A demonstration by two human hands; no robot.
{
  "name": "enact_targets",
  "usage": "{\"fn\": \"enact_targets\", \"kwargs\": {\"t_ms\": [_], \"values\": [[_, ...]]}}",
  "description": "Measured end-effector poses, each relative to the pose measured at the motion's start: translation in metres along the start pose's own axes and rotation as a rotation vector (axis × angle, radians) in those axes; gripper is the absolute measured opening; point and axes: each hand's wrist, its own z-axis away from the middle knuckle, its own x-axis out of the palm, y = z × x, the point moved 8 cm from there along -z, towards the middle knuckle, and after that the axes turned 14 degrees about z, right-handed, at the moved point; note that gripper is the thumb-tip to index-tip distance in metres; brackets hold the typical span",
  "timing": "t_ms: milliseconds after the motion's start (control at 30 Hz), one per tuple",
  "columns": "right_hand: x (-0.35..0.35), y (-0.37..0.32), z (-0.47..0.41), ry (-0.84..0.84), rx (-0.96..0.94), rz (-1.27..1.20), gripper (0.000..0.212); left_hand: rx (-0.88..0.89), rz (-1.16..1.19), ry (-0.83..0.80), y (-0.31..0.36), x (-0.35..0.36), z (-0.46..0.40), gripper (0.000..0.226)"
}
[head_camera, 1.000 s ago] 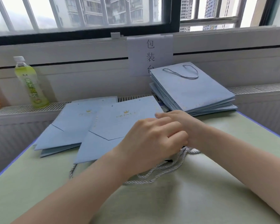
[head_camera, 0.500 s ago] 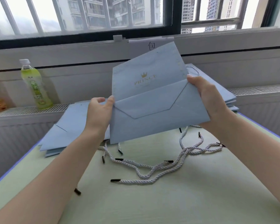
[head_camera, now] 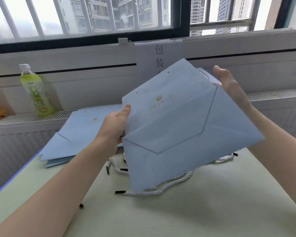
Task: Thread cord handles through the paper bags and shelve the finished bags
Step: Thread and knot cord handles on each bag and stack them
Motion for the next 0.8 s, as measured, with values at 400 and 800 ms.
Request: {"fn": "enact_targets", "kwargs": {"t_ms": [400,800], "values": [[-0.022,-0.032,0.029,0.538,-0.439,0.449,0.022,-0.145,0.133,-0.163,0.002,0.017,0.01,0.022],[0.073,-0.017,0.052,-0.211,-0.436,0.226,0.027,0.437,-0.799,-0.323,0.006,0.054,0.035,0.056]]}}
